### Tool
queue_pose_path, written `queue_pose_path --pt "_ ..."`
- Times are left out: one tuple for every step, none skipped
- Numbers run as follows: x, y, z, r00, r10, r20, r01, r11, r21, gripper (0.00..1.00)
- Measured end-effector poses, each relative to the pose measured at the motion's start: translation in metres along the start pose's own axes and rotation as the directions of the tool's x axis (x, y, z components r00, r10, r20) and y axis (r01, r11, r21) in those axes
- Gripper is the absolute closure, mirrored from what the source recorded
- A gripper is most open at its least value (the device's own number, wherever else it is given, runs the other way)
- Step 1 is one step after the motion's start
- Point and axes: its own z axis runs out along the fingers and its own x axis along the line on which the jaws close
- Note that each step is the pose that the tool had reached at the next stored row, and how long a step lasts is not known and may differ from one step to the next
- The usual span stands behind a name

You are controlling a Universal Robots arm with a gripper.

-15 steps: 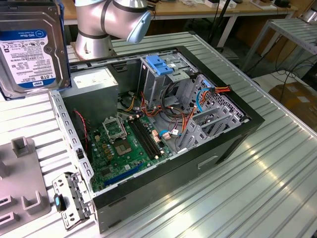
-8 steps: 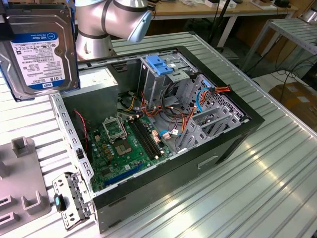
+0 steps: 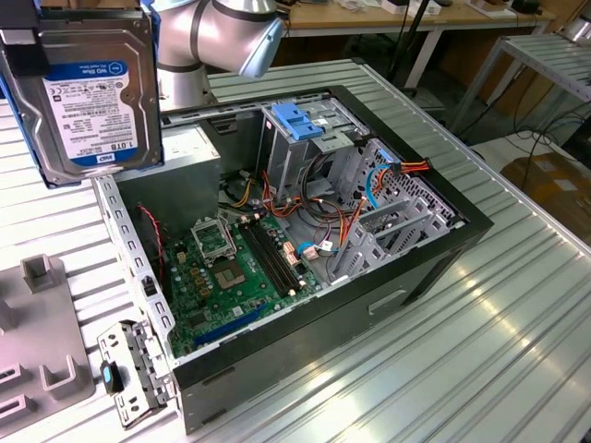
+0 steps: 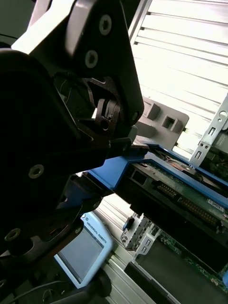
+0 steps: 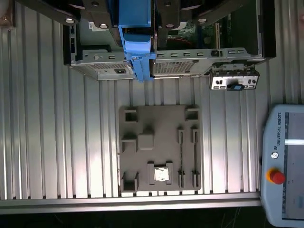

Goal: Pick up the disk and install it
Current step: 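Pick up the disk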

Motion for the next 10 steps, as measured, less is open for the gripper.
queue_pose_path --pt "0.0007 -0.0031 0.0 1.0 0.0 0.0 0.0 1.0 -0.0001 0.63" --pt "0.0013 -0.0059 0.0 1.0 0.001 0.0 -0.001 1.0 -0.0001 0.63" --pt "0.0016 -0.0075 0.0001 1.0 0.001 0.0 -0.001 1.0 -0.0002 0.63" --pt "0.0019 -0.0088 0.0 1.0 0.001 0.0 -0.001 1.0 -0.0002 0.63" --pt "0.0025 -0.011 0.0001 1.0 0.001 0.0 -0.001 1.0 -0.0002 0.63" --pt "0.0028 -0.0122 0.0001 1.0 0.002 0.0 -0.002 1.0 -0.0002 0.63" --pt "0.0031 -0.0139 0.0001 1.0 0.002 0.0 -0.002 1.0 -0.0002 0.63" --pt "0.0036 -0.016 0.0001 1.0 0.002 0.0 -0.002 1.0 -0.0002 0.63" --pt "0.004 -0.0173 0.0001 1.0 0.002 0.0 -0.002 1.0 -0.0003 0.63" --pt "0.0043 -0.0187 0.0001 1.0 0.002 0.0 -0.002 1.0 -0.0003 0.63"
